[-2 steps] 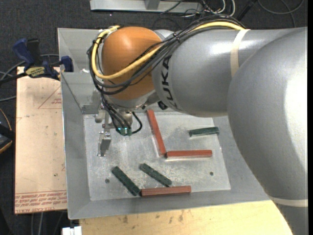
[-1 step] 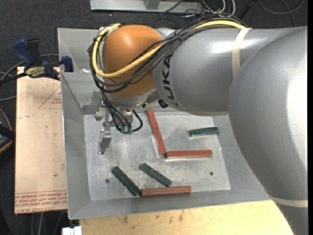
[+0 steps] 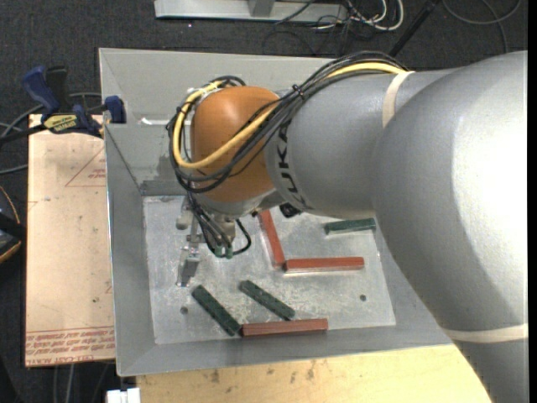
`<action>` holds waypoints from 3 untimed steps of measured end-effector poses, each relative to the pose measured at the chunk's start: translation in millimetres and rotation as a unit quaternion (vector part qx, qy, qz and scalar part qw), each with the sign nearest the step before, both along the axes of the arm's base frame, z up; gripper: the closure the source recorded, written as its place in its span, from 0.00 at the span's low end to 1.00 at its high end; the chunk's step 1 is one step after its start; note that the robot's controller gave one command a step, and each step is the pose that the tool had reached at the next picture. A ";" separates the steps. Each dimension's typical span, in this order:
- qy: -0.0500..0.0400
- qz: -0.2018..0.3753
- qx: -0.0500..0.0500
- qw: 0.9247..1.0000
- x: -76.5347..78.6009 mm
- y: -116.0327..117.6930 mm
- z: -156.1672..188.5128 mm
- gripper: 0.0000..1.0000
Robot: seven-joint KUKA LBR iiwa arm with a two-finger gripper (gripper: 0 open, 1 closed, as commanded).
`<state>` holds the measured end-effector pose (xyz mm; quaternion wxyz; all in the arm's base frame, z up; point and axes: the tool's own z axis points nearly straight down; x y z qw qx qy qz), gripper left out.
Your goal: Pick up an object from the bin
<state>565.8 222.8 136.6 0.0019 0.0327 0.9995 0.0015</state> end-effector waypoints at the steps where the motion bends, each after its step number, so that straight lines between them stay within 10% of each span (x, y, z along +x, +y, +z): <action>1: 0.002 -0.035 -0.001 0.999 -22.7 1.1 -53.5 0.00; 2: 0.001 -0.038 0.000 0.999 -34.8 -48.3 -54.3 0.00; 3: -0.006 0.025 0.003 1.000 -64.6 -39.4 -59.5 1.00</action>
Offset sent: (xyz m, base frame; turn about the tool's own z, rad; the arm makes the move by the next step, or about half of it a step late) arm -0.0381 -0.0610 -0.0548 0.0807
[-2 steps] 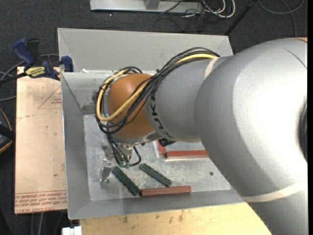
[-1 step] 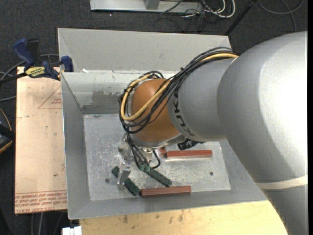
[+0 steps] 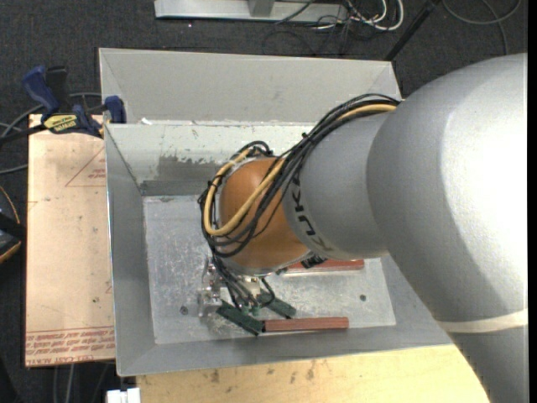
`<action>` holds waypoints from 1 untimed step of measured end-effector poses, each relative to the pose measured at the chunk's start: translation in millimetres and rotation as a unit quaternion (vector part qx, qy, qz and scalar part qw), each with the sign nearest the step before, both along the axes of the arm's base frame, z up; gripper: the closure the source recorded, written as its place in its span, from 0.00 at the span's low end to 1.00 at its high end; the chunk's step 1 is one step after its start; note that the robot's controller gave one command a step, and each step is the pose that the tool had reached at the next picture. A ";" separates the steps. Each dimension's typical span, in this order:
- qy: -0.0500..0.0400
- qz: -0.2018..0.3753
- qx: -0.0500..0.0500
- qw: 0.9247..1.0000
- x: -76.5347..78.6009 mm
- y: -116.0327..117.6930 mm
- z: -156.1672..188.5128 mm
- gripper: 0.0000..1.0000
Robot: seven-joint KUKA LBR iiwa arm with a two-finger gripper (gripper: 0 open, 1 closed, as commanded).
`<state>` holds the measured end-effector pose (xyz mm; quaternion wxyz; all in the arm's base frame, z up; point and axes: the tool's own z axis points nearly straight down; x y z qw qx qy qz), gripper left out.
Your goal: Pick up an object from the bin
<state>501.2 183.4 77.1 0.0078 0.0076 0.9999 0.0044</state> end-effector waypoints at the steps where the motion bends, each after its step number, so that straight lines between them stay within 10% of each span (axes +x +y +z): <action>1: 0.004 0.001 -0.001 1.000 -2.5 -0.6 -2.8 0.00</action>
Offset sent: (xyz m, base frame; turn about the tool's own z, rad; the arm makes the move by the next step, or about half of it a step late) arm 0.0000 0.0000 0.0000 0.0000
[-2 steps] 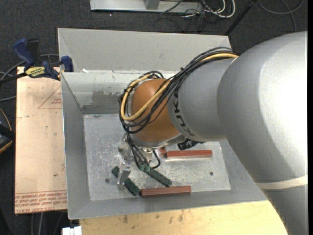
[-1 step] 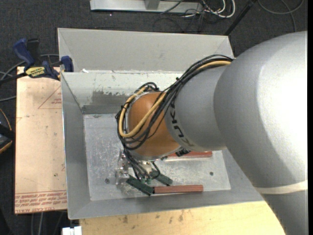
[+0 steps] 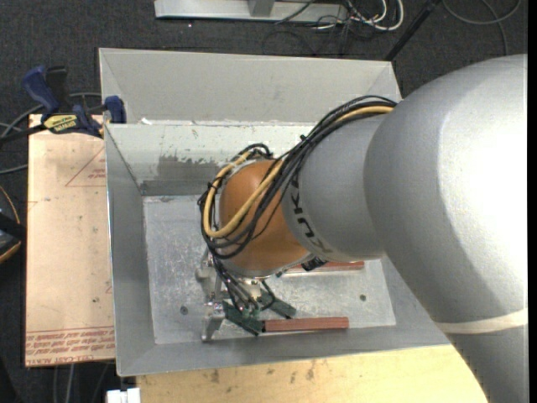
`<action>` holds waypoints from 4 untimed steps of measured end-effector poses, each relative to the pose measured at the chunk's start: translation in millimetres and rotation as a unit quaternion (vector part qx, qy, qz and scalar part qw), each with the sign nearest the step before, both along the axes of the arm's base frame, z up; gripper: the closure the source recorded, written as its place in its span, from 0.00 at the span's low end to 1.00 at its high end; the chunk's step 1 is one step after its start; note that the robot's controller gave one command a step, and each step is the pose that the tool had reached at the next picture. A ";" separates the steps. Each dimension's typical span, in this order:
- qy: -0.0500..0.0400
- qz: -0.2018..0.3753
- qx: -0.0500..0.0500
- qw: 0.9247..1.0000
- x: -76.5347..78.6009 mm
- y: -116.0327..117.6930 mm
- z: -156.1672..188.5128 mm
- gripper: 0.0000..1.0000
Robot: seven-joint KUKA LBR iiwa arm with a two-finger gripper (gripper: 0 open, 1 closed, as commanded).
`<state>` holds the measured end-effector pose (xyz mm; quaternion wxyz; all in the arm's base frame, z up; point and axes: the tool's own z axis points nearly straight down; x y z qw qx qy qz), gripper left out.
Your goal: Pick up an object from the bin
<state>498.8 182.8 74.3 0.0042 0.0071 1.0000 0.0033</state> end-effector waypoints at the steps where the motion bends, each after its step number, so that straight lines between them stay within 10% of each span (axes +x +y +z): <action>1: 0.000 0.000 0.000 1.000 0.0 0.0 0.0 0.00; 2: -0.006 0.001 0.001 1.000 18.5 -104.0 3.5 1.00; 3: -0.006 0.001 0.001 1.000 18.5 -104.0 3.5 1.00; 4: 0.003 -0.008 -0.003 1.000 16.9 -106.6 144.0 1.00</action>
Offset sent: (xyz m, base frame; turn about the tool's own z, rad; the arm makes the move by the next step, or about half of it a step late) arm 0.0118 -0.1085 -0.0043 -0.0030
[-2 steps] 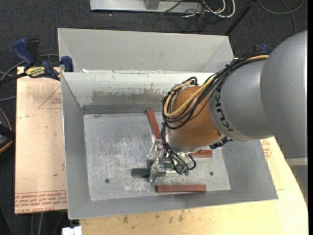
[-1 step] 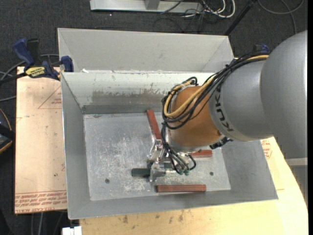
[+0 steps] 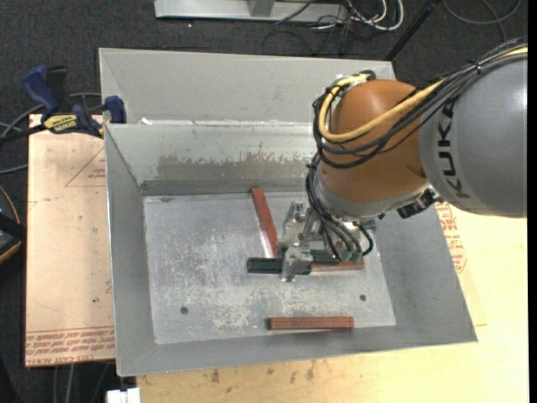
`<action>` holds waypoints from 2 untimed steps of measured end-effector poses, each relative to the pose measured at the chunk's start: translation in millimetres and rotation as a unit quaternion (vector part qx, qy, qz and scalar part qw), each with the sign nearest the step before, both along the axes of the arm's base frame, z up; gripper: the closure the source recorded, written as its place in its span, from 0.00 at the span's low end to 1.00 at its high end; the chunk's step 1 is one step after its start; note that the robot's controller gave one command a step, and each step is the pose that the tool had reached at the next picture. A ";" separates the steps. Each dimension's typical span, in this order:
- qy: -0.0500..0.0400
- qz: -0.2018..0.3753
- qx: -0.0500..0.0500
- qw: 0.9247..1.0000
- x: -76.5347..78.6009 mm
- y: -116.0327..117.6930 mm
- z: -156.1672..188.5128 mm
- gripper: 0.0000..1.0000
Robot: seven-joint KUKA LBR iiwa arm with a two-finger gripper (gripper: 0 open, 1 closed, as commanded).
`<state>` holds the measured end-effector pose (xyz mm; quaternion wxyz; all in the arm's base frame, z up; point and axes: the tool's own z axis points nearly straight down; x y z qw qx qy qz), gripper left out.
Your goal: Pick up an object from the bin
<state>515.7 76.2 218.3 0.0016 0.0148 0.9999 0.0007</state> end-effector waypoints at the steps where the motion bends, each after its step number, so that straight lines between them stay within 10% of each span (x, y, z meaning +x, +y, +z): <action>1: 0.001 0.000 0.000 1.000 -0.4 -0.1 -0.6 1.00; 2: 0.001 0.000 0.000 1.000 -0.4 0.0 -0.1 1.00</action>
Offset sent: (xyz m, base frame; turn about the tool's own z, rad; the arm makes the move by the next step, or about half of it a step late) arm 0.0124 0.0056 0.0921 -0.0653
